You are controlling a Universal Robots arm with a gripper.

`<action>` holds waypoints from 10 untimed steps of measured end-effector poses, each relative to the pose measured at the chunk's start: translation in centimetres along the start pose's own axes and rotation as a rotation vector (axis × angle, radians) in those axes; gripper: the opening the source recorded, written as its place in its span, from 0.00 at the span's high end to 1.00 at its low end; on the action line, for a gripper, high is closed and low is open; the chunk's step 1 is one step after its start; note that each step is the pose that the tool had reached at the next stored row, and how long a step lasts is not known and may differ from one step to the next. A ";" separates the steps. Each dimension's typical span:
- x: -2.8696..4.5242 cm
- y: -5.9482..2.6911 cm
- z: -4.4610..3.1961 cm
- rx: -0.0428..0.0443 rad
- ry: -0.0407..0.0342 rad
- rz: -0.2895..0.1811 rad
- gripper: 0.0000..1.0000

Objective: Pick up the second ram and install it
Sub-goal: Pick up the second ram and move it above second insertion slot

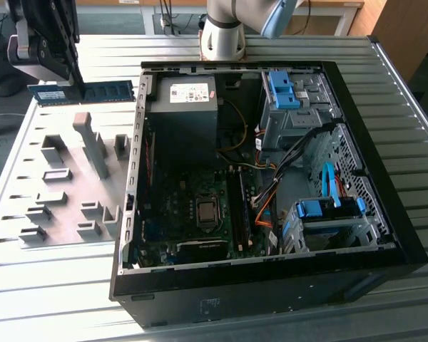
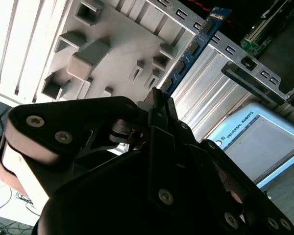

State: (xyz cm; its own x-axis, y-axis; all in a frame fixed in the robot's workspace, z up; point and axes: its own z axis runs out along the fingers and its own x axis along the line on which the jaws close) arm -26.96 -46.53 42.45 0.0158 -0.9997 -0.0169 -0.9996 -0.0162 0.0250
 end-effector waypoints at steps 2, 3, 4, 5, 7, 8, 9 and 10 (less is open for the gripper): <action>0.00 -0.10 0.00 0.0000 0.0000 0.000 0.86; 0.00 -0.13 0.00 0.0000 0.0000 0.000 0.86; 0.00 -0.17 -0.01 0.0000 0.0001 0.000 0.86; 0.00 -0.21 -0.01 -0.0001 0.0001 0.000 0.86; 0.01 -0.29 -0.01 0.0000 0.0000 0.000 0.86; 0.00 -0.32 -0.01 -0.0001 0.0000 0.000 0.86; 0.00 -0.35 -0.01 -0.0001 0.0001 0.000 0.86; 0.01 -0.39 -0.01 0.0000 0.0000 0.000 0.86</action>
State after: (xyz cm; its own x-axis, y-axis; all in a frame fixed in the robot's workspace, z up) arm -26.57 -46.53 42.46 0.0158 -0.9997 -0.0169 -0.9996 -0.0162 0.0250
